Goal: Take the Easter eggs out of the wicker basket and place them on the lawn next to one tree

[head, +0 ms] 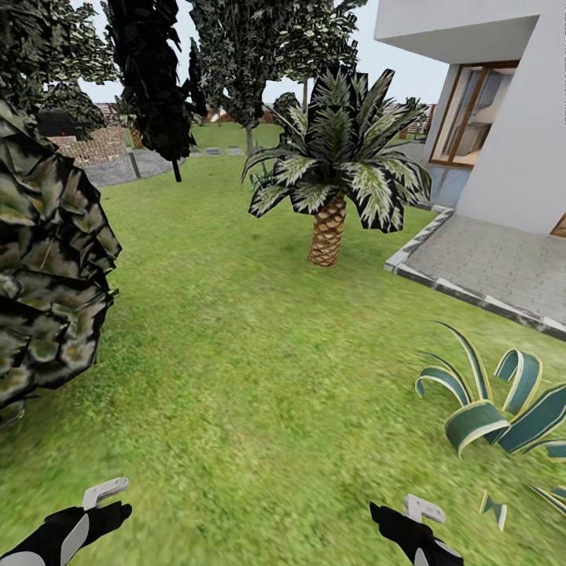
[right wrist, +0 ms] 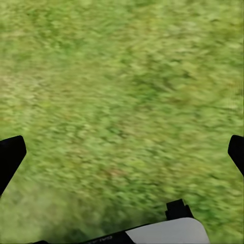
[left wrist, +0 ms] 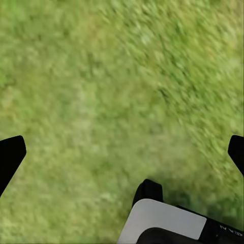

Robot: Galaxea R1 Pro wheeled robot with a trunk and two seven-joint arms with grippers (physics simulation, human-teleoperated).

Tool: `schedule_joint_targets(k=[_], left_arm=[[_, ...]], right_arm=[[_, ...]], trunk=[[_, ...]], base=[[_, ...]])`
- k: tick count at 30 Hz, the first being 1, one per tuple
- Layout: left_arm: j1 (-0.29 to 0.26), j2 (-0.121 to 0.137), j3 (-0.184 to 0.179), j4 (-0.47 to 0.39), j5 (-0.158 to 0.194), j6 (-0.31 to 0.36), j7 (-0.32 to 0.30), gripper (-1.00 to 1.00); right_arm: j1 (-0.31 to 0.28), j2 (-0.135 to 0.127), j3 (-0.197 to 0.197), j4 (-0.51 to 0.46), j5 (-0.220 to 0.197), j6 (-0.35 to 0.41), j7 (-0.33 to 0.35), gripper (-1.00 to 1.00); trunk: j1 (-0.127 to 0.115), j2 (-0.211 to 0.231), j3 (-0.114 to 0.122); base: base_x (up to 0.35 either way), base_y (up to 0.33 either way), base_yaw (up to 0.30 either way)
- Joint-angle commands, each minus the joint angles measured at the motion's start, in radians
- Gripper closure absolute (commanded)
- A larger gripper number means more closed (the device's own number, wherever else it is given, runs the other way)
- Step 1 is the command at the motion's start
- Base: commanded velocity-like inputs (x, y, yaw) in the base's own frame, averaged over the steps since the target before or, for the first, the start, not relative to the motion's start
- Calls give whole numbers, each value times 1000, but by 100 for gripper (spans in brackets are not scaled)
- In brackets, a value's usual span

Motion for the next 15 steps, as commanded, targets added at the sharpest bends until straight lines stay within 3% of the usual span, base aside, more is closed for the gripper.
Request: schedule_joint_targets(k=[1,15], left_arm=[[0,-1,7,-2,-2,6,-5,-100],[0,0,7,0,-2,5,-5,-100]], right_arm=[[0,1,-5,-2,-7,6,6,-100],[-1,1,-5,4,-7,6,7,-100]], trunk=[[1,-2,0],[1,-2,21]], base=[[0,0,0],[0,0,7]])
